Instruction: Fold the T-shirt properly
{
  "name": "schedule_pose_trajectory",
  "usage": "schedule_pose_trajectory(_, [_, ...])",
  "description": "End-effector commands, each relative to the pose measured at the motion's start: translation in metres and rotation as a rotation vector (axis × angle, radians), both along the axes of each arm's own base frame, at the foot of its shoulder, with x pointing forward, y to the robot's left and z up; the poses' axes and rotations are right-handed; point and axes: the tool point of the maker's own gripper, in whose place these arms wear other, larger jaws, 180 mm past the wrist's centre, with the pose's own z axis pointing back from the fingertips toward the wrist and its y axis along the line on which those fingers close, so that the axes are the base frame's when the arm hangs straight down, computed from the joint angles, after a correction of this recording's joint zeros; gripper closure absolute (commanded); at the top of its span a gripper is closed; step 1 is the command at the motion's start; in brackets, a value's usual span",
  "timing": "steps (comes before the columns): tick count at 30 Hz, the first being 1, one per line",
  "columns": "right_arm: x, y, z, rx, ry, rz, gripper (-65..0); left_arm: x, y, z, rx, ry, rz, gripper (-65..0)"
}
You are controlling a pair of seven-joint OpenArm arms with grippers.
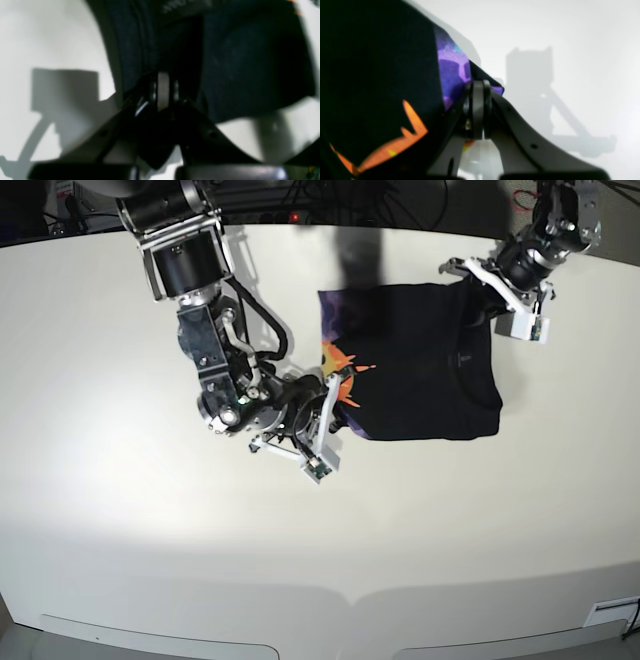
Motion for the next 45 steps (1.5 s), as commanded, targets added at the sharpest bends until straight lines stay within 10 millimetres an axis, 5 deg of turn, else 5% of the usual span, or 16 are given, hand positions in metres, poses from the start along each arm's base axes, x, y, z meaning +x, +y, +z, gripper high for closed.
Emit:
schedule_pose_trajectory(1, [0.009, -0.002, 0.011, 0.002, -0.032, 0.003, 0.0, 0.010, 0.011, 0.000, 0.044, -0.015, 0.015, 0.0])
schedule_pose_trajectory(10, [-0.033, -0.010, -0.010, -0.021, 0.040, 0.012, 0.0, 0.084, 0.036, -0.018, 0.142, -0.054, 0.042, 0.0])
schedule_pose_trajectory(15, [-0.067, -0.002, -0.012, 0.011, 0.056, 0.020, 0.0, 0.130, 0.038, 0.007, 0.147, -0.121, 0.044, 0.0])
schedule_pose_trajectory(21, [-0.101, 0.011, -0.011, 0.041, 0.069, 0.052, 0.0, 0.162, 0.026, 0.039, 0.110, -0.193, -0.006, 0.0])
schedule_pose_trajectory(26, [-0.129, 0.035, -0.013, 0.048, 0.089, 0.142, 0.0, 0.178, 0.026, 0.053, 0.114, -0.223, -0.007, 0.0])
schedule_pose_trajectory(35, [-0.145, 0.052, -0.011, 0.051, 0.099, 0.213, 0.0, 0.196, 0.028, 0.078, 0.091, -0.279, 0.002, 0.0])
schedule_pose_trajectory(40, [-0.146, 0.051, -0.011, 0.038, 0.100, 0.224, 0.0, 0.204, 0.056, 0.104, 0.120, -0.335, 0.017, 0.0])
schedule_pose_trajectory(45, [-0.137, 0.052, 0.015, 0.032, 0.029, 0.233, 0.0, 0.186, 0.080, 0.141, 0.048, -0.357, -0.007, 0.0])
